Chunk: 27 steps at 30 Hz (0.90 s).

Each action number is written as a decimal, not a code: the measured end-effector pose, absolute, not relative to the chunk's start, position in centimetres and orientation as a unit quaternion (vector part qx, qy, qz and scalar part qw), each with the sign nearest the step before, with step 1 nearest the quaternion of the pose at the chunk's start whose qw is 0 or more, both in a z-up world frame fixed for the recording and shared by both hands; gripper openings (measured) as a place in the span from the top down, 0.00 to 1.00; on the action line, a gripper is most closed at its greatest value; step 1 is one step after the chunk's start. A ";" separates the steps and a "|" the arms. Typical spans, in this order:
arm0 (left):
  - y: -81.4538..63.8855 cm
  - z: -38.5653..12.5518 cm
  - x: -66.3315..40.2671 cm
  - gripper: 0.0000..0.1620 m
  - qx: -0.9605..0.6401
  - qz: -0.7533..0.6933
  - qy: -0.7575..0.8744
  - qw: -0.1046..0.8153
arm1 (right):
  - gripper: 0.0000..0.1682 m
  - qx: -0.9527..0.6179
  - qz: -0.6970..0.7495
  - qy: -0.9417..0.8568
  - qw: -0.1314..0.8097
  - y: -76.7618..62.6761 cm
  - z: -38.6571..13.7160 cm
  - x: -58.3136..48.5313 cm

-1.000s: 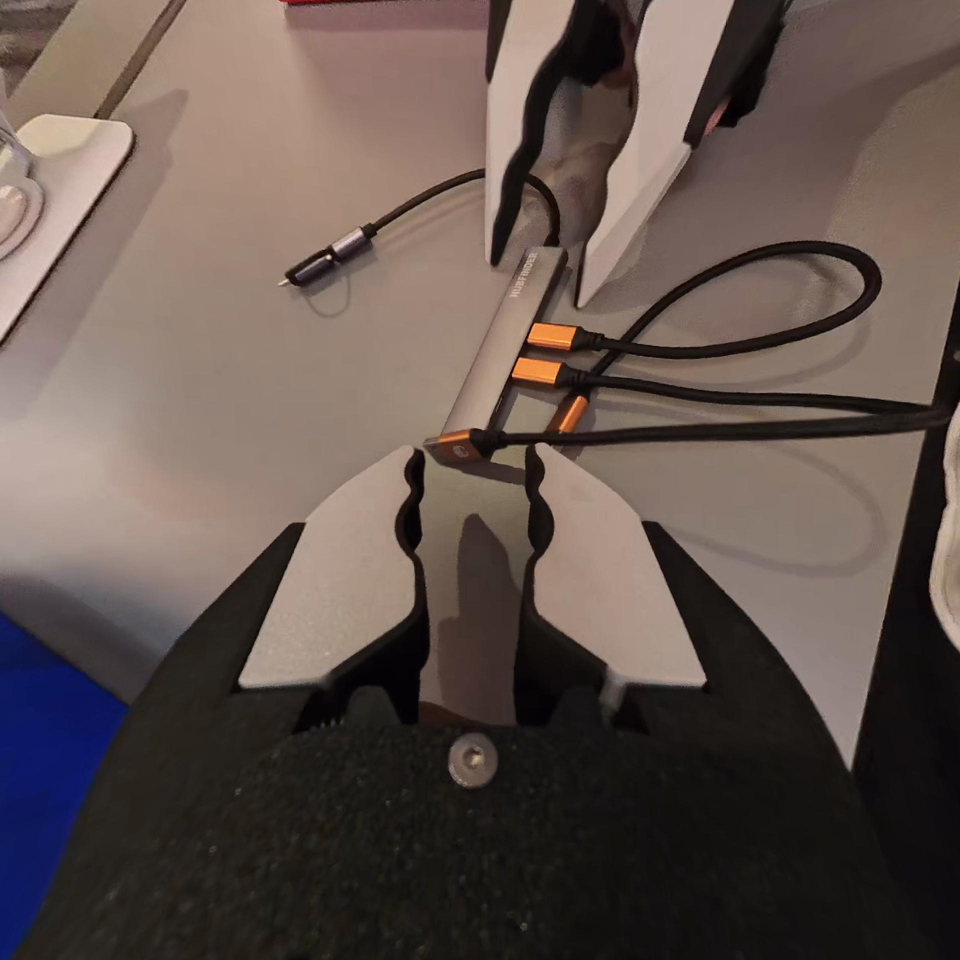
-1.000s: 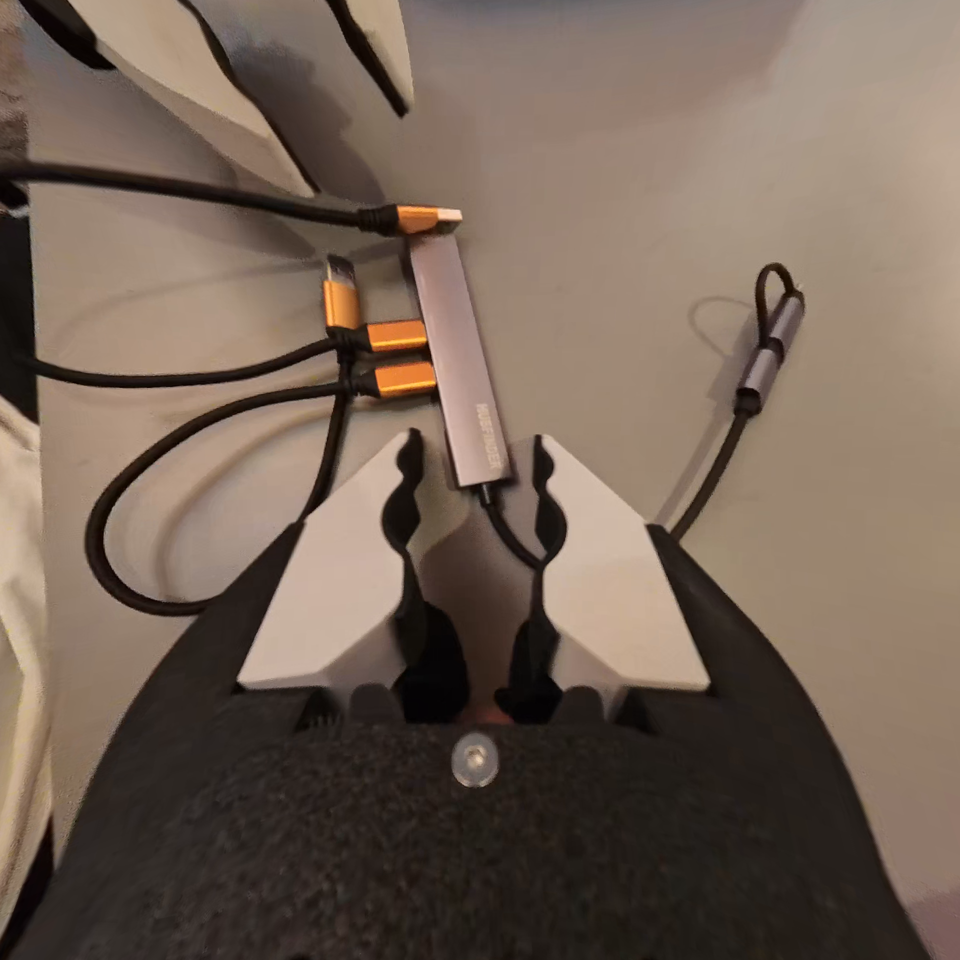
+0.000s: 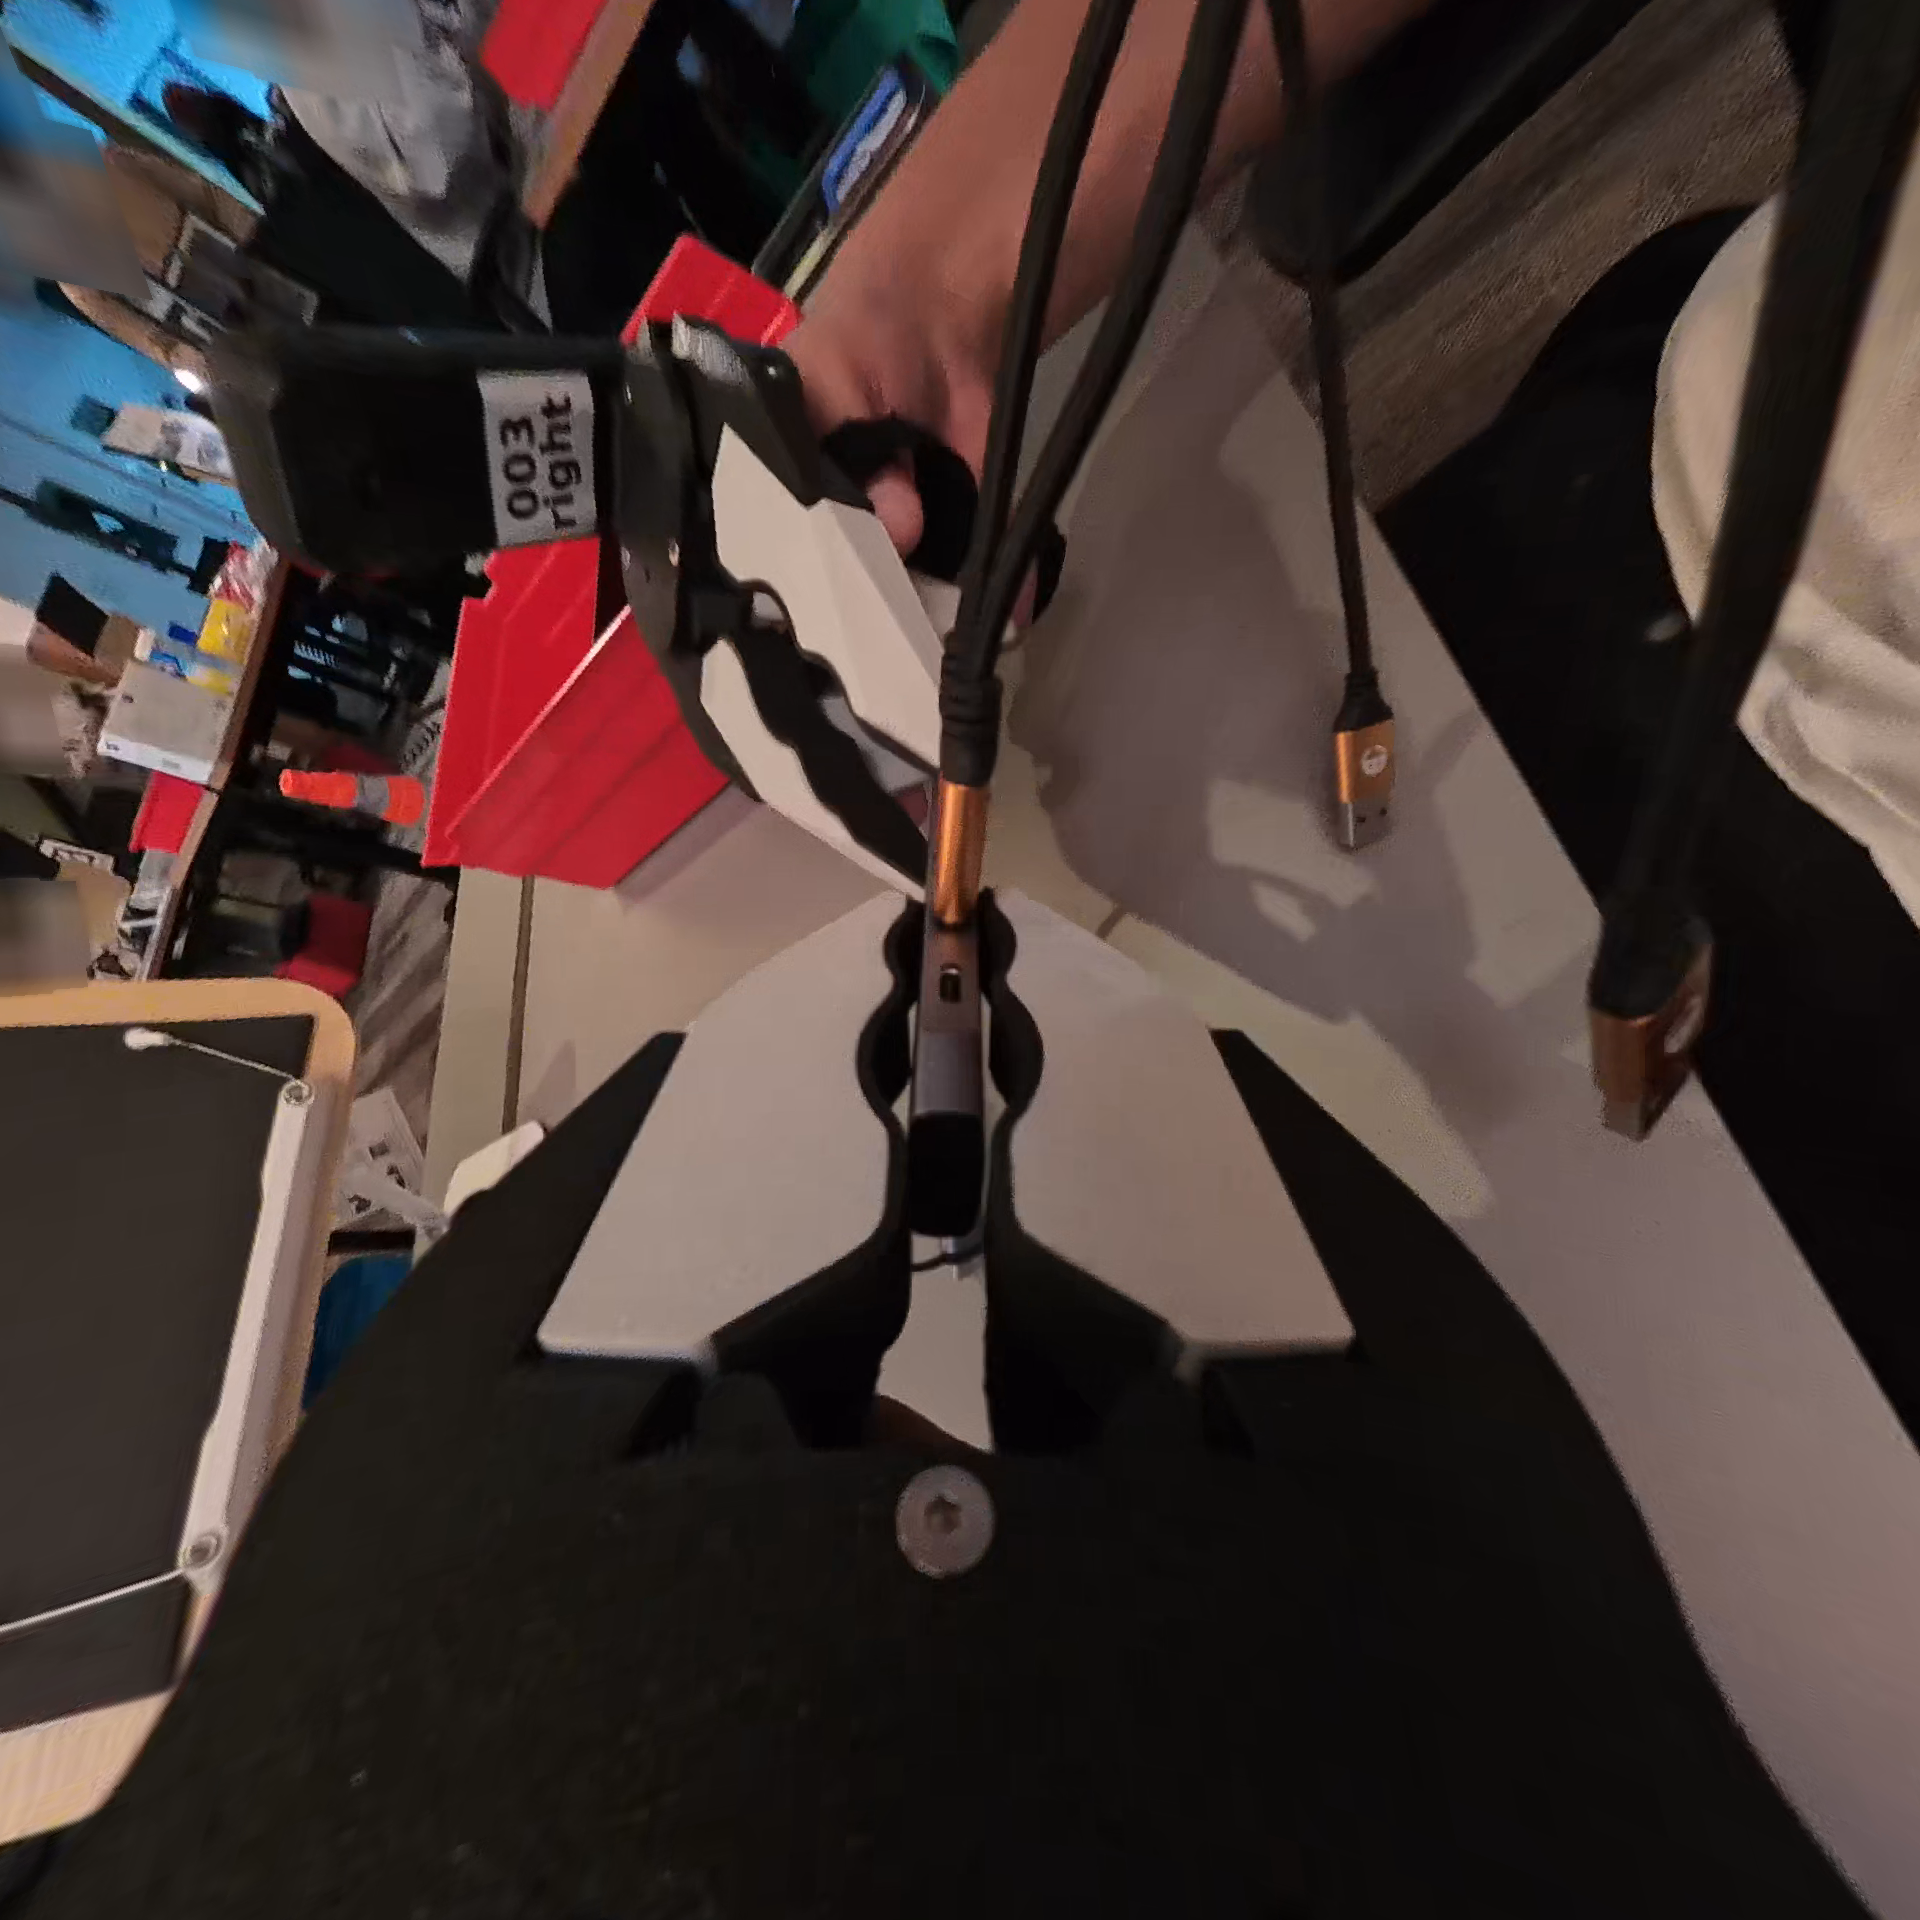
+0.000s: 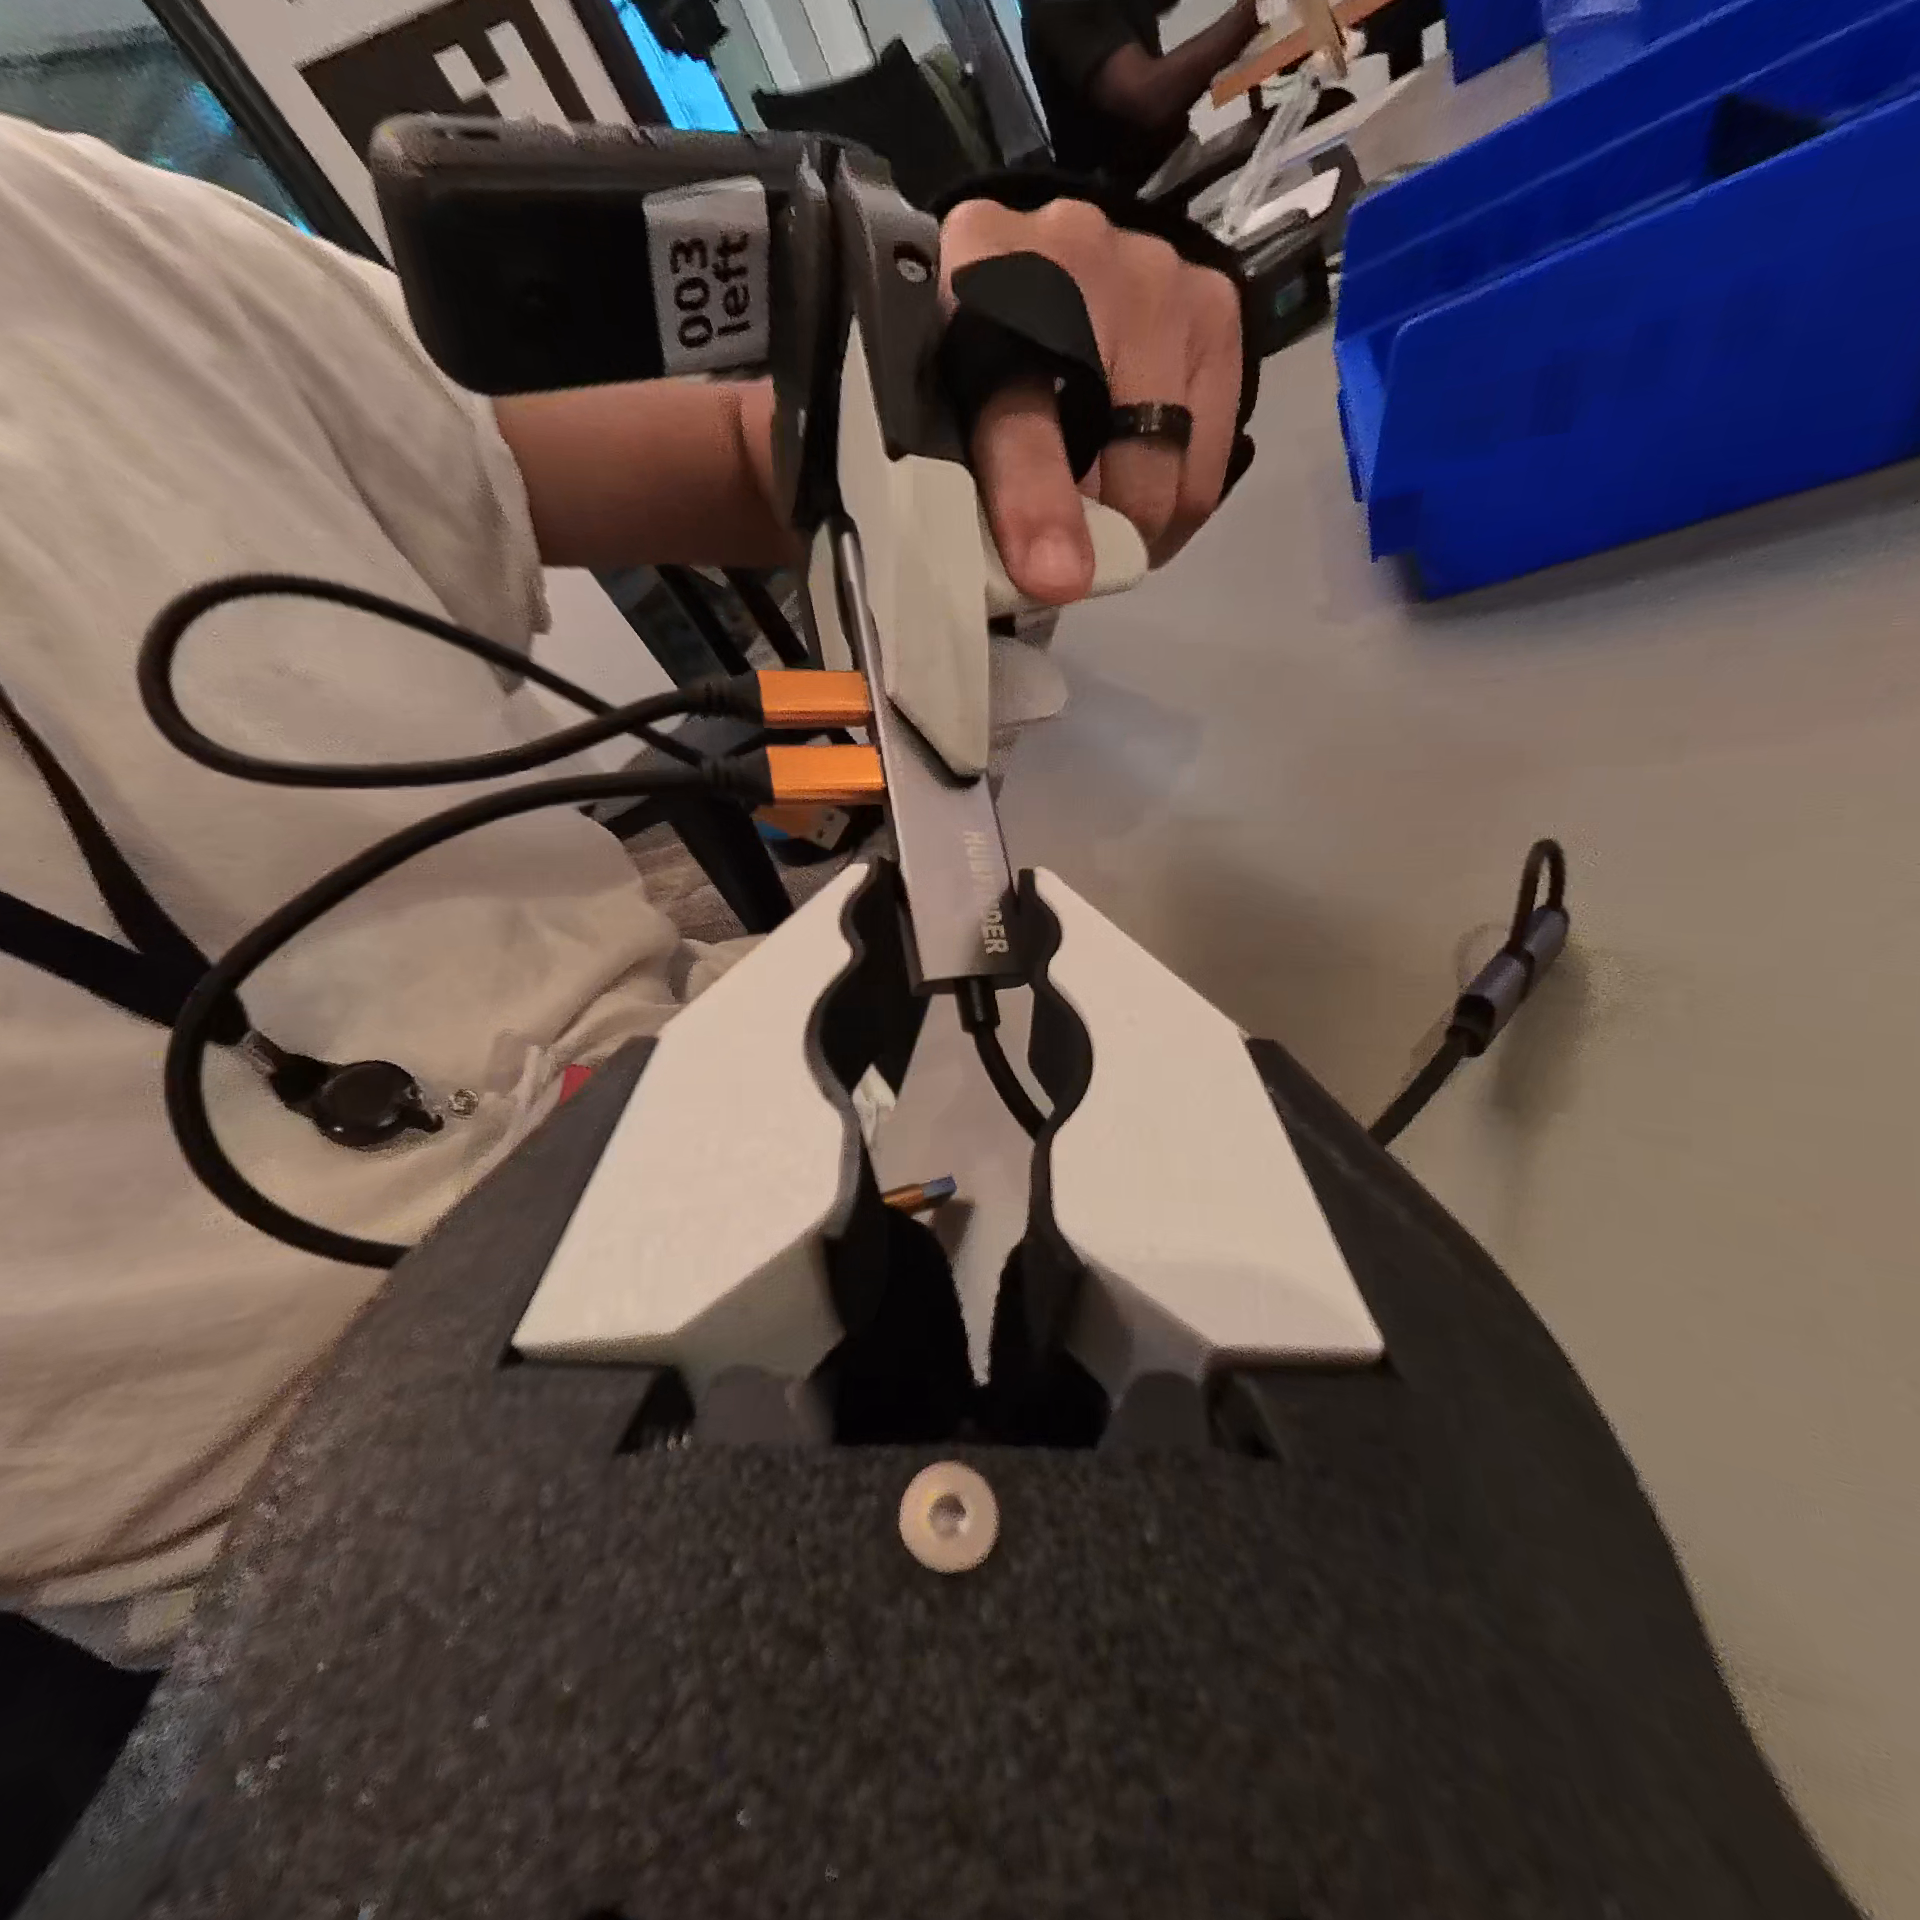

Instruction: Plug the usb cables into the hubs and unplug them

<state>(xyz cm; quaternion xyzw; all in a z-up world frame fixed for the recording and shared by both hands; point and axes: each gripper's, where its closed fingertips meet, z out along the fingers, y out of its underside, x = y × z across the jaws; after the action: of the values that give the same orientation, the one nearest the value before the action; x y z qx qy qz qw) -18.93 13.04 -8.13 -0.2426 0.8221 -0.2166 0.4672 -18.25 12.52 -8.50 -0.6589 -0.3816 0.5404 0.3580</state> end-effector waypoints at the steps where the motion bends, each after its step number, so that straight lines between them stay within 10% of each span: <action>1: 13.0 -7.9 -18.8 0.94 -0.246 -0.223 0.818 0.470 | 0.88 -0.655 0.546 -0.378 0.361 12.6 -8.3 -18.1; 12: 27.4 -7.0 -14.1 0.94 -0.367 -0.068 0.645 0.667 | 0.87 -0.718 0.174 -0.232 0.633 20.1 1.2 -6.6; 17: 30.6 -7.1 -11.9 0.94 -0.383 -0.034 0.564 0.730 | 0.84 -0.813 0.050 -0.306 0.493 19.6 -7.1 -6.7; 27: 27.2 -8.7 -10.8 0.94 -0.362 -0.019 0.583 0.727 | 0.84 -0.752 0.103 -0.187 0.624 24.9 -8.4 -12.7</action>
<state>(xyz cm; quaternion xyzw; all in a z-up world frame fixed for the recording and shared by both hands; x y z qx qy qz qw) -10.84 27.17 -8.73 -0.3622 0.5829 -0.0190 0.7271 -12.66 24.86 -8.39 -0.7516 -0.1873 0.1029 0.6241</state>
